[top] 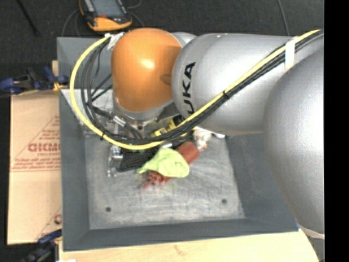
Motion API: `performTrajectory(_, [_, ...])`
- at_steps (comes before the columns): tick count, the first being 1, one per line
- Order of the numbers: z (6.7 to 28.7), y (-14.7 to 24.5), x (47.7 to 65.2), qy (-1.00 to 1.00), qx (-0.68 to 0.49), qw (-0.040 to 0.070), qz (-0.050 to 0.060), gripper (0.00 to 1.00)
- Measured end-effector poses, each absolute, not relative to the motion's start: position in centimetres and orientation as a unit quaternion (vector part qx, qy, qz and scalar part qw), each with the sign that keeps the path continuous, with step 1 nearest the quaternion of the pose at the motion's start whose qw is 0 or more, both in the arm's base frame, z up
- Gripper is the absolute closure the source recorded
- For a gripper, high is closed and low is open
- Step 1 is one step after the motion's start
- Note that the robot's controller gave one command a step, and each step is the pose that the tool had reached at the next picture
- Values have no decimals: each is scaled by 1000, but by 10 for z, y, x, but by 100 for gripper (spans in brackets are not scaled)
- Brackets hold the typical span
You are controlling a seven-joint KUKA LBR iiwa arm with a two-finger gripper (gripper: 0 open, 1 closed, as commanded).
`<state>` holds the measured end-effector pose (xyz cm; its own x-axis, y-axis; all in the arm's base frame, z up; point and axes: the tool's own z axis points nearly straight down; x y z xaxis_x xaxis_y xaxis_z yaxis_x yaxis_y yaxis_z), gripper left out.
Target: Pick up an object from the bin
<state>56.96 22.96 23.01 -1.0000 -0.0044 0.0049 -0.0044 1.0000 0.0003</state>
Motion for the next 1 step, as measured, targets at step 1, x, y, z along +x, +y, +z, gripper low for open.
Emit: performTrajectory(1, [234, 228, 571, -1000, 0, -1, -1, 0])
